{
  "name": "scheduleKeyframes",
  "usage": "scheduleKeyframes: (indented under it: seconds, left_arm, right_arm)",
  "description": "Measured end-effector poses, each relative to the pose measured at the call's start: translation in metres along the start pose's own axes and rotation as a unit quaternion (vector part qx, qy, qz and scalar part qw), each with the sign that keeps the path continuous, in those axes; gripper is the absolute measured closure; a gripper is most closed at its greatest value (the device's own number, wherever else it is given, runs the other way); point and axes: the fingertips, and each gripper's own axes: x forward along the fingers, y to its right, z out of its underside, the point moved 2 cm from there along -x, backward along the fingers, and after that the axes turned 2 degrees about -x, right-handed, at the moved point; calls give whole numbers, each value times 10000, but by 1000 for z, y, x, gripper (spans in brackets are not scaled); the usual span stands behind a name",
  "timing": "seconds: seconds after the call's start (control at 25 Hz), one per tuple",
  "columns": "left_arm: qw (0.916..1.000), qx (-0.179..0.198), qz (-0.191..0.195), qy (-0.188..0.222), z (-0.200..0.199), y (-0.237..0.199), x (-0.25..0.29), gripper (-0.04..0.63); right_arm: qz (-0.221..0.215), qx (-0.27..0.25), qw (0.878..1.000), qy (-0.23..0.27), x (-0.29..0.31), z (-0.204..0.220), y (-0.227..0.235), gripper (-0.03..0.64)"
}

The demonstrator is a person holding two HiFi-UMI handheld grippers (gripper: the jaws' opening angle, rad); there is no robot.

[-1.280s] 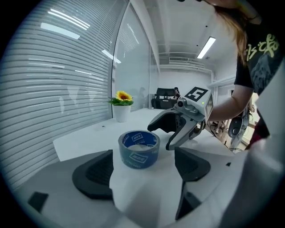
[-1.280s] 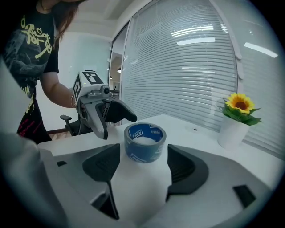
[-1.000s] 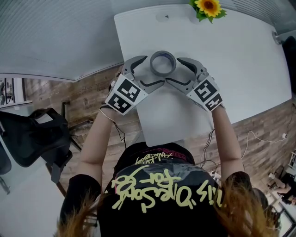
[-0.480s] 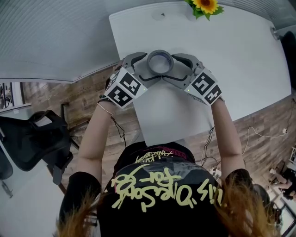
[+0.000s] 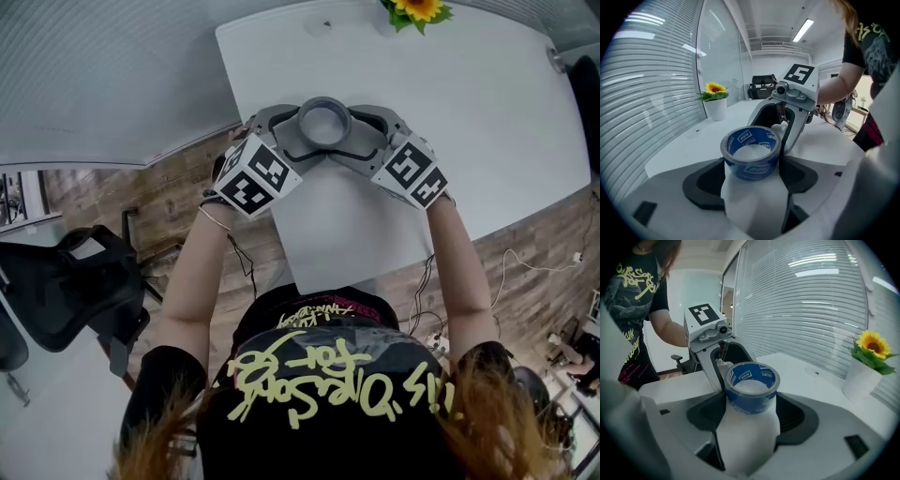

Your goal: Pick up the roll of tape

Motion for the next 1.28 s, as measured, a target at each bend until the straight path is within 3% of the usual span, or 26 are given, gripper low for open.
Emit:
scheduleKeyframes:
  seconds: [0.52,1.28]
  left_arm:
    - [9995,249,-215,23,-24,18,-20,241]
    - [9979,-28,-543,364,-81,87,-44,244]
  right_arm:
    - [64,-81,9994,342,-27,-14,-10,298]
    - [-206,-509,9948,860,-116,-25,-40,298]
